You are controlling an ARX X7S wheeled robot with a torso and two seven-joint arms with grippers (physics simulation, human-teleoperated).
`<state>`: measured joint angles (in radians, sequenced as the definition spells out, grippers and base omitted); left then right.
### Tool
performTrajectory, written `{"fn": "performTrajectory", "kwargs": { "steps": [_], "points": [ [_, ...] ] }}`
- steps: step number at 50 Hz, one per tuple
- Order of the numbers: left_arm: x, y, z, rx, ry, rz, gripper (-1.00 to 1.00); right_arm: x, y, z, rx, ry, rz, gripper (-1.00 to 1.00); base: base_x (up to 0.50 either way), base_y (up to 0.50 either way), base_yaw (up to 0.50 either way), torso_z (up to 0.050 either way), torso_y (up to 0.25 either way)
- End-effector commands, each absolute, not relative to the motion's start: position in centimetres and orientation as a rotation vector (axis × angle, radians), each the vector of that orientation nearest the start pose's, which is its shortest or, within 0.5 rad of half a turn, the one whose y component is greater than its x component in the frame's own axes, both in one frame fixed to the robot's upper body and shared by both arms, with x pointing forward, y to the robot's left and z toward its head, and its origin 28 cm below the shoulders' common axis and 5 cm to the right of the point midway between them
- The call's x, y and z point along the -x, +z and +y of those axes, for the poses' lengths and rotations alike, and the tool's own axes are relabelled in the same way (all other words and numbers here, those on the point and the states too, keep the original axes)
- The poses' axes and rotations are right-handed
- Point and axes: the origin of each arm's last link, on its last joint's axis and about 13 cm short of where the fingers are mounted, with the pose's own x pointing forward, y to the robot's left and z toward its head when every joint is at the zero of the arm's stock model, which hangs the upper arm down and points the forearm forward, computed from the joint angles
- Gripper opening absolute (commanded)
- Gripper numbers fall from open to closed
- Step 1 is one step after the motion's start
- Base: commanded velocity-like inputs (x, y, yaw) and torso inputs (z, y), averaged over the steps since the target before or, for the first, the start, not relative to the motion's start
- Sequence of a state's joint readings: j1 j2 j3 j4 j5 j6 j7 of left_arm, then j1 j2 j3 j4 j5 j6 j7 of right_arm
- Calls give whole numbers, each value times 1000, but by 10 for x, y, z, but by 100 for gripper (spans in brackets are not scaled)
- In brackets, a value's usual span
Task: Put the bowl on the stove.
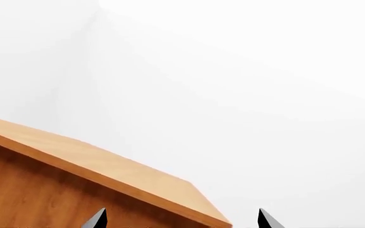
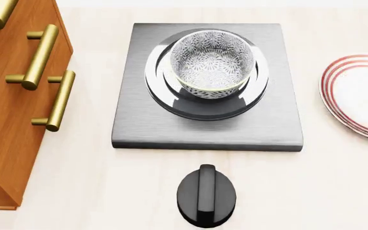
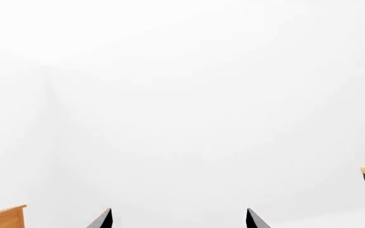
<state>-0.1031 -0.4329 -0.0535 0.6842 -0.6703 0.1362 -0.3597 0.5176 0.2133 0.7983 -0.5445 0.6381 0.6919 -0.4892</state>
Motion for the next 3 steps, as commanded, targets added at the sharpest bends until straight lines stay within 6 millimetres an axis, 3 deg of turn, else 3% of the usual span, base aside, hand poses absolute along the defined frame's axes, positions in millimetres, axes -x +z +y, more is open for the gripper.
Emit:
{"fn": "performTrajectory", "kwargs": {
  "steps": [1,3],
  "points": [
    [-190,195,254,332,30,-807,100,-172,223,-251,-193,59,-775,100,0,0,0,0,0],
    [-190,195,253,333,26,-805,100,-167,225,-251,-186,55,-793,100,0,0,0,0,0]
  ]
}}
